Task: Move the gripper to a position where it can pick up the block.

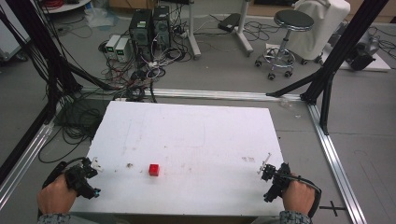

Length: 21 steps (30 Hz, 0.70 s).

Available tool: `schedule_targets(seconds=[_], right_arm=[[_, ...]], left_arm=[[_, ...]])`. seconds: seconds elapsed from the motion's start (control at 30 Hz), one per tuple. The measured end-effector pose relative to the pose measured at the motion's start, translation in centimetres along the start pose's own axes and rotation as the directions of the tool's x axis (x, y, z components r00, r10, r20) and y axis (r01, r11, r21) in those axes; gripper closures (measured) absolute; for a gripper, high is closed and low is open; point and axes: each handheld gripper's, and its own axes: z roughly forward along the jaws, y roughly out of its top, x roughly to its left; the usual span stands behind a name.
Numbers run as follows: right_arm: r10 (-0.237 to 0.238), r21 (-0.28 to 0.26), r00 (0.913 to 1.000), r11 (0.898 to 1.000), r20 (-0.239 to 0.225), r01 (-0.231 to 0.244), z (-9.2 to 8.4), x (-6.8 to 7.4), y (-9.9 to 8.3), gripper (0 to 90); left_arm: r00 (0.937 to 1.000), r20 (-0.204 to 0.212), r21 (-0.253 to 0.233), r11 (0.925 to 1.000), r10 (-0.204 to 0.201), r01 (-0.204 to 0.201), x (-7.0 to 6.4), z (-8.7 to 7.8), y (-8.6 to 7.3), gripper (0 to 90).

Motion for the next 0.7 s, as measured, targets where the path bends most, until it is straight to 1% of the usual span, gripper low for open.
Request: schedule_targets(seconds=[0.13, 0.23, 0.27, 0.33, 0.43, 0.47, 0.5, 0.53, 0.57, 0.7], right_arm=[[0.001, -0.003, 1.0, 1.0, 0.0, -0.001, -0.13, -0.01, 0.01, 2.0], [-0.006, -0.005, 1.0, 1.0, -0.004, 0.006, -0.09, -0.02, 0.01, 2.0], [-0.005, -0.005, 1.0, 1.0, -0.005, 0.005, -0.1, -0.02, 0.01, 2.0], [-0.004, -0.006, 1.0, 1.0, -0.005, 0.004, -0.1, -0.03, 0.01, 2.0], [-0.001, -0.005, 1.0, 1.0, -0.006, 0.001, -0.12, -0.04, 0.02, 2.0], [-0.002, -0.005, 1.0, 1.0, -0.006, 0.002, -0.12, -0.03, 0.02, 2.0], [-0.005, -0.005, 1.0, 1.0, -0.007, 0.005, -0.11, -0.02, 0.03, 2.0], [-0.002, -0.004, 1.0, 1.0, -0.008, 0.002, -0.12, 0.01, 0.05, 2.0], [-0.003, -0.001, 1.0, 1.0, -0.008, 0.003, -0.15, -0.01, 0.07, 2.0], [-0.008, -0.004, 0.9999, 1.0, -0.011, 0.008, -0.05, 0.04, 0.12, 2.0]], left_arm=[[1.0, 0.004, -0.002, 1.0, 0.0, 0.0, 0.04, -0.11, -0.05, 26.2], [0.9999, 0.007, -0.006, 1.0, 0.007, -0.007, 0.0, -0.09, -0.02, 26.2], [1.0, 0.01, -0.01, 0.9999, 0.001, -0.001, -0.07, -0.06, -0.03, 26.2], [0.9999, 0.008, -0.012, 0.9999, 0.008, -0.008, -0.01, -0.13, -0.04, 26.2], [0.9999, 0.011, -0.012, 0.9999, 0.007, -0.007, 0.04, -0.16, -0.11, 26.2], [0.9998, 0.02, -0.02, 0.9998, 0.002, -0.001, 0.18, -0.13, -0.25, 26.2], [0.9998, 0.02, -0.02, 0.9998, 0.002, -0.001, 0.18, -0.13, -0.25, 26.2], [0.9999, 0.01, -0.014, 0.9999, -0.003, 0.003, 0.23, -0.12, -0.32, 26.2], [0.9999, 0.016, -0.019, 0.9998, -0.004, 0.004, 0.28, -0.17, -0.38, 26.2], [0.9999, 0.014, -0.024, 0.9997, -0.004, 0.004, 0.29, -0.28, -0.42, 26.1]])
